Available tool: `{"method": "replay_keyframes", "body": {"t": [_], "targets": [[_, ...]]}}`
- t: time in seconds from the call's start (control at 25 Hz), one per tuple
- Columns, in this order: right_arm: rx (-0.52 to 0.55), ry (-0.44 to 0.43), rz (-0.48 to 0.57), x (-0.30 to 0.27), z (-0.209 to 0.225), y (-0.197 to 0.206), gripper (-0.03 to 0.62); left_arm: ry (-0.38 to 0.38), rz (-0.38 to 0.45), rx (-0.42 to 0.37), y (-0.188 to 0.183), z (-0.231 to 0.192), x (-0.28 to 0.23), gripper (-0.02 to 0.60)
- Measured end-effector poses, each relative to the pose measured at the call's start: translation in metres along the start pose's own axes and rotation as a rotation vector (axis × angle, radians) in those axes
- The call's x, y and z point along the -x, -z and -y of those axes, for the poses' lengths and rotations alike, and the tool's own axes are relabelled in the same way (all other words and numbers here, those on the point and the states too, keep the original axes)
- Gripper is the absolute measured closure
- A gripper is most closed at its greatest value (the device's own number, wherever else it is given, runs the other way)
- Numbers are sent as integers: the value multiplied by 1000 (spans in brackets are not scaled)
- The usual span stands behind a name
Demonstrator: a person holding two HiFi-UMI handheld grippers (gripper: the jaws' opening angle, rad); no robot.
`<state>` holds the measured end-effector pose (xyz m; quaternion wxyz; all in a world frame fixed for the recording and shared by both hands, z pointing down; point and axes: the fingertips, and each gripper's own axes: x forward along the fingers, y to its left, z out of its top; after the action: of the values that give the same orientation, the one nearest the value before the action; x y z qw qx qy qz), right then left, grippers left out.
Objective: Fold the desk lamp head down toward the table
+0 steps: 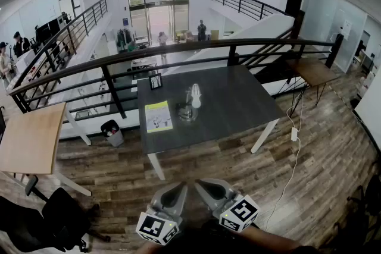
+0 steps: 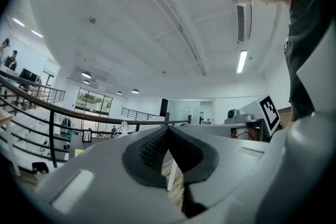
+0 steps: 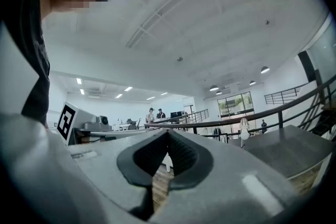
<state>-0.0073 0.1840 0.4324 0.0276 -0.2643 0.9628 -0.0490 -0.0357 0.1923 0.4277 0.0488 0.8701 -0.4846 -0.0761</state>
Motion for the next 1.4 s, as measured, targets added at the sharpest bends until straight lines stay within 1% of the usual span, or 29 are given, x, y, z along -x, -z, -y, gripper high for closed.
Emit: {"method": "replay_keyframes", "body": {"t": [0.44, 0.8, 1.0, 1.16, 1.24, 1.4], "targets": [[-1, 22, 5, 2, 10, 3, 591, 16, -7, 3, 6, 0, -11, 580], [-26, 30, 34, 2, 43, -1, 591, 33, -17, 5, 11, -3, -45, 580], [-34, 19, 39, -2, 76, -6, 591, 31, -17, -2, 12, -7, -80, 580], [-36, 11, 51, -3, 116, -16, 591, 20, -16, -11, 11, -9, -120, 580], [-37, -2, 50, -5, 137, -22, 591, 12, -15, -18, 10, -12, -143, 580], [-30, -43, 38, -11, 174, -31, 591, -6, 12, -34, 10, -15, -181, 580]]}}
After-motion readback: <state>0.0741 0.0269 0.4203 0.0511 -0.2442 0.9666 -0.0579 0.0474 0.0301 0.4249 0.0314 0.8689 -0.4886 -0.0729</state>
